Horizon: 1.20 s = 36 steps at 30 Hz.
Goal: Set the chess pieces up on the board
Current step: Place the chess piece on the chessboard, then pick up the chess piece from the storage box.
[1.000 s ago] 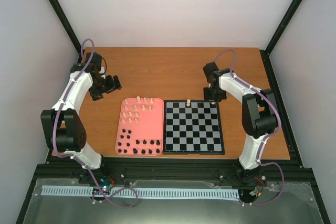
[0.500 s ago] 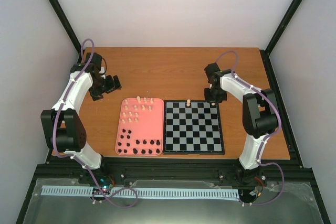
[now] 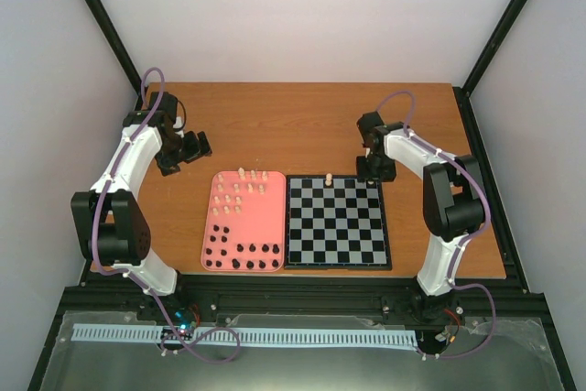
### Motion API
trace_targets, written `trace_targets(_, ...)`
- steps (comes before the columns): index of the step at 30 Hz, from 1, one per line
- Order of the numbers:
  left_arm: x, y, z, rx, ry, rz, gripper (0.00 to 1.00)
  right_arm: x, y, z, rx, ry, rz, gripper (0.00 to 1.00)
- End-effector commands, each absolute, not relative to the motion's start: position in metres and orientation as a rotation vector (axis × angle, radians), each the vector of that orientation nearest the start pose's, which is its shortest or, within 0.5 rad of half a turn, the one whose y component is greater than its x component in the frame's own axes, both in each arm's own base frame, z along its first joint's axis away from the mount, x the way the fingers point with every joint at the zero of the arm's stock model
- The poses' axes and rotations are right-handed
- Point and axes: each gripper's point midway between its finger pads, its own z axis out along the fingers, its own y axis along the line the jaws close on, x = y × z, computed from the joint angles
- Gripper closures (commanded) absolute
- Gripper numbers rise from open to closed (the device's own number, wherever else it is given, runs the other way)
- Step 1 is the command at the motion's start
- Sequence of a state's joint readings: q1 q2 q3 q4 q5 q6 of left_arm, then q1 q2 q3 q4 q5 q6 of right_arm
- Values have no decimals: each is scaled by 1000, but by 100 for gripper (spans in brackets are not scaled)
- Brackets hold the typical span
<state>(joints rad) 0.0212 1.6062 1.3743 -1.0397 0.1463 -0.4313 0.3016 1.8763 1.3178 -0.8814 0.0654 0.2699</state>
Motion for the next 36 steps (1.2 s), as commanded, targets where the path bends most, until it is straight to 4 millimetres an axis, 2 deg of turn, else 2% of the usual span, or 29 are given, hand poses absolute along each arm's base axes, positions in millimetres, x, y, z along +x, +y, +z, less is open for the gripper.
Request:
trace_targets(1, 358, -20, 150, -608, 2779, -312, 0, 377, 103, 84, -29, 2898, 8, 44)
trace_targets(6, 359, -21, 152, -606, 2776, -321, 0, 403, 129, 127, -85, 2806, 78, 42)
trace_targets(8, 360, -21, 152, -608, 2775, -323, 0, 413, 150, 143, -152, 2770, 104, 41)
trace_targets(10, 360, -21, 151, -607, 2777, -323, 0, 422, 183, 152, -247, 2746, 150, 41)
trace_targets(13, 360, -21, 152, -611, 2776, -324, 0, 422, 247, 151, -434, 2725, 259, 42)
trace_targets(17, 359, -18, 154, -619, 2771, -301, 0, 418, 326, 136, -625, 2699, 393, 43)
trace_targets(21, 357, -17, 155, -623, 2769, -292, 0, 413, 377, 122, -719, 2670, 487, 44)
trace_targets(23, 357, -16, 157, -619, 2763, -282, 0, 411, 391, 112, -740, 2671, 524, 45)
trace_targets(26, 357, -15, 159, -615, 2758, -274, 0, 405, 401, 97, -778, 2686, 554, 45)
trace_targets(30, 356, -14, 159, -614, 2756, -272, 0, 400, 406, 83, -806, 2709, 561, 47)
trace_targets(36, 356, -15, 159, -613, 2754, -277, 0, 387, 414, 74, -845, 2730, 575, 49)
